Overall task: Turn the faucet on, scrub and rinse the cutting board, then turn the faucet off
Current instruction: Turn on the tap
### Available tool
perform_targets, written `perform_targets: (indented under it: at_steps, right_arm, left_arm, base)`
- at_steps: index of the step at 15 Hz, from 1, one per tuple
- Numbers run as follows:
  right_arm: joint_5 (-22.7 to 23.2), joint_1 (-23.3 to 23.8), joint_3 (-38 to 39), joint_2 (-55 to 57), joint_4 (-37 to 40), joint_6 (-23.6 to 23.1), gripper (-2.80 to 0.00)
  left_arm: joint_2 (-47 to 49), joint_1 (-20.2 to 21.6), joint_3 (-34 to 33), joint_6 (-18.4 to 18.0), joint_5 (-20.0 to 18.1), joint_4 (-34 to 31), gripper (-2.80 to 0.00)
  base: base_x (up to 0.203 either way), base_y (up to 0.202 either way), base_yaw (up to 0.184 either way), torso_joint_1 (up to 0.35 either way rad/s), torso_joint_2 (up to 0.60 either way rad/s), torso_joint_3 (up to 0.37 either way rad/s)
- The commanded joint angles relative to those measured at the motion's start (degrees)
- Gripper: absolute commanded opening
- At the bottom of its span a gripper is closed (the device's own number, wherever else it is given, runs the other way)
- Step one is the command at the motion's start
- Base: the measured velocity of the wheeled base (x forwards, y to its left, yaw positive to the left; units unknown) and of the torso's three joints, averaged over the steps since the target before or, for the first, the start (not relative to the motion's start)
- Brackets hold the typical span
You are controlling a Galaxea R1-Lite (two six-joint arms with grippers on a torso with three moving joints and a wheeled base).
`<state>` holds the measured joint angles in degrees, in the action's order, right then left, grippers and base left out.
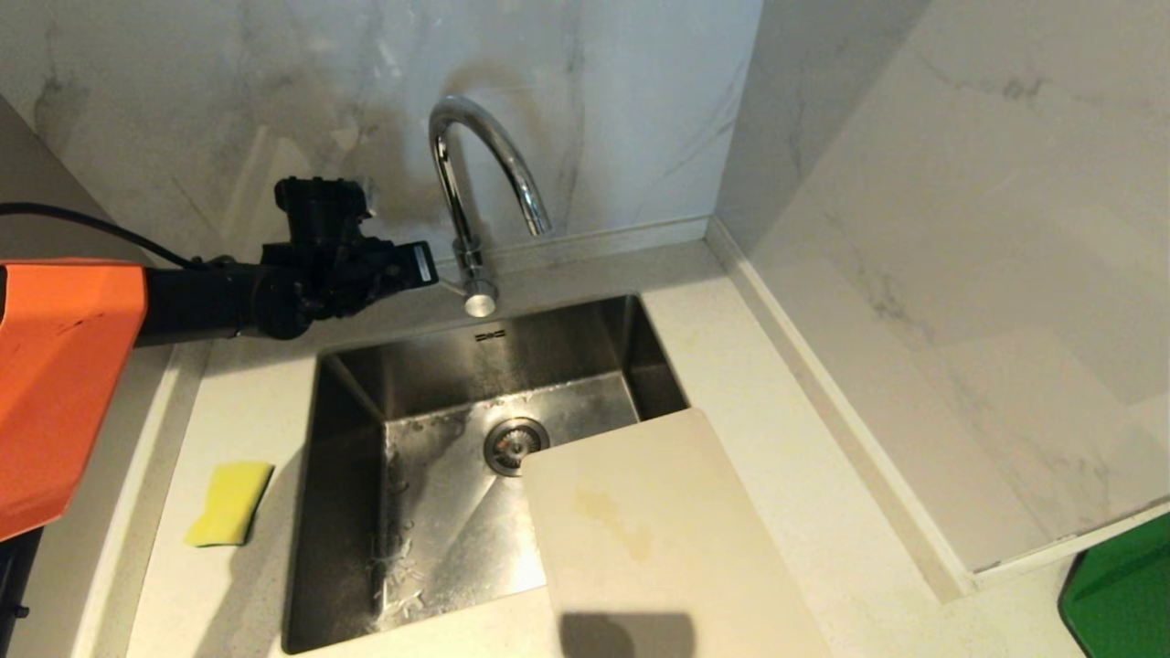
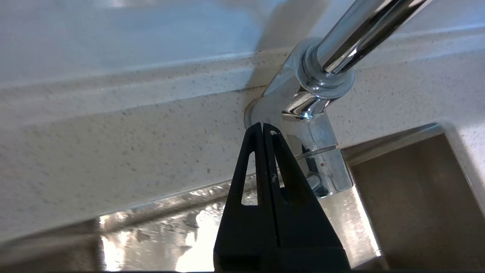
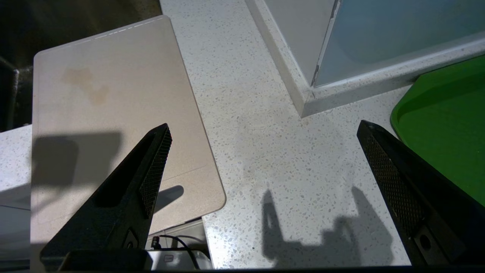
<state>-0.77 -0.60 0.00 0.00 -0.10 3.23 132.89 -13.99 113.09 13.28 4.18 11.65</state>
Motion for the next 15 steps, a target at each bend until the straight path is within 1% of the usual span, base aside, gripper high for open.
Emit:
perform_targets:
  at_steps: [1,4,7,8,10,13,15]
  right_arm:
    - [0.0,0.0,0.1,-0.1,0.0,0.0,0.0]
    - [0.0,0.0,0.1,-0.1,0.0,0.0,0.0]
    - [0.0,0.0,0.1,-0.1,0.0,0.0,0.0]
    - [0.0,0.0,0.1,-0.1,0.0,0.0,0.0]
    - [0.0,0.0,0.1,-0.1,0.0,0.0,0.0]
    - [0.0,0.0,0.1,-0.1,0.0,0.0,0.0]
    - [0.0,0.0,0.1,-0.1,0.0,0.0,0.0]
  left_arm:
    - [0.9,-0.3,0.1,0.7,0.0,0.0,-2.8]
    - [1.1,-0.5,0.1,2.0,0.0,0.0,-2.8]
    - [0.6,-1.0,0.2,5.4,0.0,-0.6,-2.8]
    - [0.3,-1.3,0.1,6.2,0.0,-1.1,-2.8]
    - [-0.2,-1.8,0.1,6.5,0.0,-1.9,-2.8]
    - [-1.5,-3.0,-0.1,9.1,0.1,-3.7,-2.8]
    - [-2.3,-3.3,-0.2,10.0,0.1,-5.0,-2.8]
  base:
    - [0.0,0.0,0.0,0.0,0.0,0.0]
    - [0.0,0.0,0.0,0.0,0.0,0.0]
    - [0.0,0.0,0.0,0.0,0.0,0.0]
    - [0.0,0.0,0.0,0.0,0.0,0.0]
    - [0.0,0.0,0.0,0.0,0.0,0.0]
    - [0.0,0.0,0.0,0.0,0.0,0.0]
    - [0.0,0.0,0.0,0.0,0.0,0.0]
